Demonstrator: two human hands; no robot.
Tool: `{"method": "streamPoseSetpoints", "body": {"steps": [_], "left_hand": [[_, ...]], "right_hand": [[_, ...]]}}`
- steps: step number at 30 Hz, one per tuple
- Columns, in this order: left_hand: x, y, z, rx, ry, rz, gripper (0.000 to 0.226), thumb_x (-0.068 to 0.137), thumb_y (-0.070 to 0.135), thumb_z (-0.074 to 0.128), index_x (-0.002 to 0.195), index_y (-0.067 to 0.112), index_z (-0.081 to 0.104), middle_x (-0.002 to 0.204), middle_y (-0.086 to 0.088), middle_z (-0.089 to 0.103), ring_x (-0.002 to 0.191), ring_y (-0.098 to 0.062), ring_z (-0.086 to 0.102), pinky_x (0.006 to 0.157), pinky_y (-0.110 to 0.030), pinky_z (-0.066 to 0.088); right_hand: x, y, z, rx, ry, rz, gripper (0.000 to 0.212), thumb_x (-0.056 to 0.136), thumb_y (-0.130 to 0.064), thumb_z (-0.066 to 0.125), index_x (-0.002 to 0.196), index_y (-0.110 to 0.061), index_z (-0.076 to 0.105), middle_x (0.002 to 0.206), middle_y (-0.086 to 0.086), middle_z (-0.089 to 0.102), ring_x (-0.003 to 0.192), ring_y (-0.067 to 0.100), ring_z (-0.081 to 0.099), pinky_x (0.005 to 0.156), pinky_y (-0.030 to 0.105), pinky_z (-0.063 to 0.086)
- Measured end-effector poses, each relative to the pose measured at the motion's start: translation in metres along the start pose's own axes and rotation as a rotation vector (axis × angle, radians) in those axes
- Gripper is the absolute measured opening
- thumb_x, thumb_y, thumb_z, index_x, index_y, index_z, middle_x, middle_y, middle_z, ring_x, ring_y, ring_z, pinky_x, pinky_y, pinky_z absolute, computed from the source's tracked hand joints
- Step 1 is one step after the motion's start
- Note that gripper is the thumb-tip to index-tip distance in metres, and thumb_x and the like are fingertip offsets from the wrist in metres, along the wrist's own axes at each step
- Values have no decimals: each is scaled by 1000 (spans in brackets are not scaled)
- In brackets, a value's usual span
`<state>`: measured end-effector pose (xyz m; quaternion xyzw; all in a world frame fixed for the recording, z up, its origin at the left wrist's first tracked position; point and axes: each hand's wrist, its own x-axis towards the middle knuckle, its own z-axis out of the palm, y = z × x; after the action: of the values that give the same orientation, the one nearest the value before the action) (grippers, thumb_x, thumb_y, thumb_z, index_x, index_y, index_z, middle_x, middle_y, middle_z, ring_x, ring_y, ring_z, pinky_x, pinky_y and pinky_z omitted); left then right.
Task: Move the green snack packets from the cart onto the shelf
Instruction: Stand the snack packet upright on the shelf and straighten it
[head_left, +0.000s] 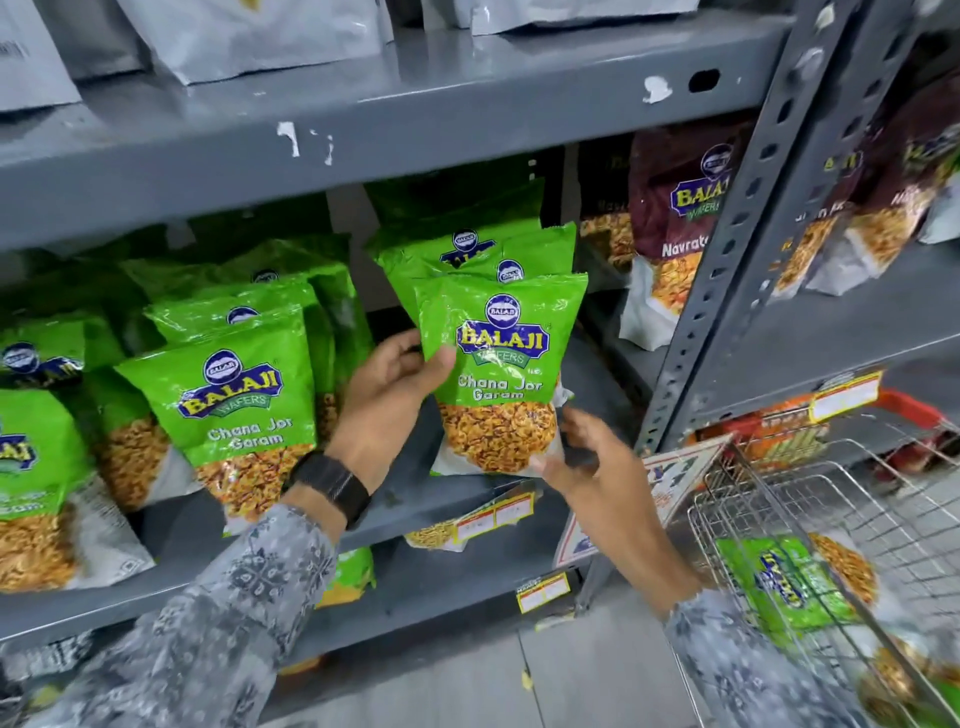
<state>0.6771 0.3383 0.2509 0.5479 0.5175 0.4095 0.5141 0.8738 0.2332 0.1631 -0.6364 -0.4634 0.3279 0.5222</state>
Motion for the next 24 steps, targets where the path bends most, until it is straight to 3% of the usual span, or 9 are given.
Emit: {"method": "streamPoseSetpoints", "body": {"steps": [1, 3, 5, 8, 11, 14, 18, 21, 24], "left_hand": [[-5, -12, -1, 25, -61, -33, 43, 89, 8, 72, 128, 25, 63, 95, 15, 82, 87, 6, 75, 69, -10, 55], [-14, -36, -2, 158, -173, -110, 67, 80, -8, 70, 135, 26, 54, 111, 12, 78, 110, -9, 73, 86, -23, 58], [-23, -55, 0, 417, -251, -73, 75, 76, 1, 79, 140, 27, 50, 124, 9, 72, 119, -17, 67, 99, -32, 53], [-31, -65, 12, 663, -146, 56, 73, 71, 33, 88, 135, 28, 54, 114, 10, 74, 102, -15, 70, 78, -25, 51], [-35, -61, 29, 717, -32, 85, 62, 66, 47, 87, 118, 23, 64, 103, 2, 76, 94, -23, 71, 77, -37, 57], [-40, -59, 39, 701, 4, 60, 55, 66, 50, 85, 110, 22, 65, 95, 0, 76, 89, -25, 71, 76, -40, 57], [-40, -65, 39, 698, 14, 54, 60, 65, 51, 84, 112, 22, 63, 96, 1, 76, 90, -26, 71, 79, -44, 58], [-40, -64, 30, 603, -67, 46, 74, 62, 49, 90, 126, 31, 59, 102, 12, 76, 96, -11, 72, 83, -34, 58], [-45, -52, 19, 418, -90, 91, 84, 68, 49, 89, 141, 36, 50, 106, 25, 69, 94, 19, 64, 91, -24, 53]], "right_hand": [[-2, -5, -1, 25, 30, -13, 52, 85, -25, 79, 133, -34, 61, 111, -32, 70, 108, -15, 63, 80, 0, 46], [4, -22, -4, 91, 128, -71, 47, 91, -33, 73, 135, -34, 58, 113, -31, 69, 108, -14, 62, 79, 1, 46], [23, -47, -7, 165, 187, -119, 50, 95, -40, 66, 141, -25, 56, 116, -20, 69, 102, -12, 65, 77, 6, 50], [65, -85, -7, 181, 220, -127, 28, 94, -39, 67, 119, -25, 68, 101, -17, 73, 89, -6, 67, 81, 17, 53], [106, -109, -8, 246, 257, -23, 7, 92, -16, 72, 91, -18, 65, 95, 5, 72, 86, 15, 63, 88, 34, 51], [125, -117, -10, 207, 257, -26, 8, 91, -6, 70, 94, -9, 64, 96, 20, 70, 85, 20, 60, 81, 30, 51], [111, -112, -12, 207, 267, -66, 17, 94, -21, 71, 106, -11, 65, 91, 1, 65, 79, 8, 61, 78, 20, 48], [66, -88, -12, 107, 277, -93, 39, 96, -45, 64, 126, -21, 62, 99, -19, 65, 84, -18, 61, 75, 2, 45], [9, -51, -3, 39, 369, -153, 30, 100, -39, 61, 119, -17, 64, 99, -2, 67, 89, 4, 63, 78, 15, 49]]}}
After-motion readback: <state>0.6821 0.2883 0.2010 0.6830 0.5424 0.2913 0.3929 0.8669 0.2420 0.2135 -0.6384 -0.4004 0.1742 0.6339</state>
